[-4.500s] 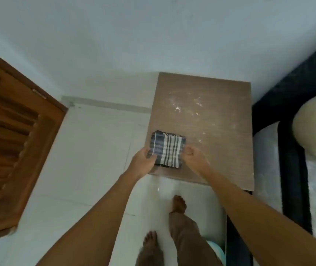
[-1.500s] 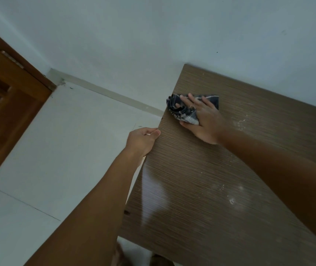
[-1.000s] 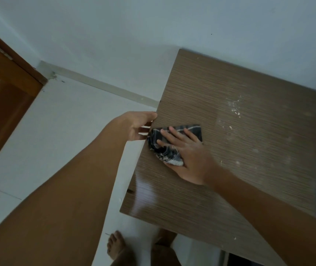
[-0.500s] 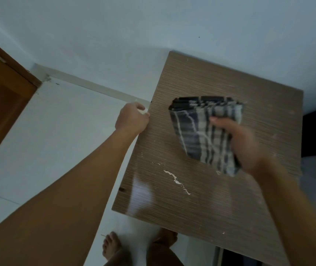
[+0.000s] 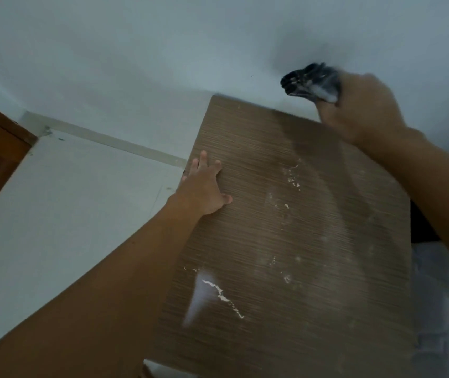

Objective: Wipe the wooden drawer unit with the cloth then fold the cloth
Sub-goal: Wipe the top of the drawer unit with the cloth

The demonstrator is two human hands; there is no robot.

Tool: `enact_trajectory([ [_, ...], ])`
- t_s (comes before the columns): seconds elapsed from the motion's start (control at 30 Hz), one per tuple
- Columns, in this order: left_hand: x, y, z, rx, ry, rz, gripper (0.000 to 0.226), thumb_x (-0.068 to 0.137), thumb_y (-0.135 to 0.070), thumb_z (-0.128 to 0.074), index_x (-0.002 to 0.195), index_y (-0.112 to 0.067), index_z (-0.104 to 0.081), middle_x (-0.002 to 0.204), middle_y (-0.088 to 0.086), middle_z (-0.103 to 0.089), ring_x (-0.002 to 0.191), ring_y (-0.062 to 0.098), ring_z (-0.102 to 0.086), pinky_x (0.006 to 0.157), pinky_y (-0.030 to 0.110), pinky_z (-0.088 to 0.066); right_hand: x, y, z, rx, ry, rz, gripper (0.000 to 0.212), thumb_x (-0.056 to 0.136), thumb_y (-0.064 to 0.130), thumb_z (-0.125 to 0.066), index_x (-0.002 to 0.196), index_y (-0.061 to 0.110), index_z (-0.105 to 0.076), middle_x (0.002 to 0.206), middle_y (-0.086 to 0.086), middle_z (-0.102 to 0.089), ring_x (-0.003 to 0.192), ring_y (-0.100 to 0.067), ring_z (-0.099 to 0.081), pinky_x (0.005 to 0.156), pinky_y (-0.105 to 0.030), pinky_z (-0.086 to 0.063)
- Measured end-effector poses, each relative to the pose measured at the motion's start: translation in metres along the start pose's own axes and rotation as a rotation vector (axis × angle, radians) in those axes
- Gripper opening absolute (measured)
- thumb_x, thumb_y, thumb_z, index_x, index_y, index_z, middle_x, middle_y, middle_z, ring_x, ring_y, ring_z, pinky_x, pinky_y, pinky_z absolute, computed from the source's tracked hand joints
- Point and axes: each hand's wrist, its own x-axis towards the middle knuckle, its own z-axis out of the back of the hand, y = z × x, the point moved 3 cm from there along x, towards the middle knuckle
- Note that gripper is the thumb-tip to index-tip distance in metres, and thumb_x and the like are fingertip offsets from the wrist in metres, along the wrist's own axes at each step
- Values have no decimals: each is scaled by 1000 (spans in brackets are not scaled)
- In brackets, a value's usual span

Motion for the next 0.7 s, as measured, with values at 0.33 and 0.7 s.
enact_trajectory([
  [0.33,2,0,-2,4,22,39,93,86,-35,-70,156,-24,-9,163,3,16,150,22,8,121,47,-9,-8,-46,-108,66,500,-29,75,96,38,-52,155,26,-7,161,-4,-19,146,-25,-10,112,-44,2],
  [0.7,3,-3,1,-1,33,44,96,84,-34,-73,156,-24,-10,163,3,16,150,23,8,120,49,-11,-56,-40,-129,159,350,-30,73,93,41,-55,154,31,-16,161,0,-17,147,-21,-3,116,-40,2],
])
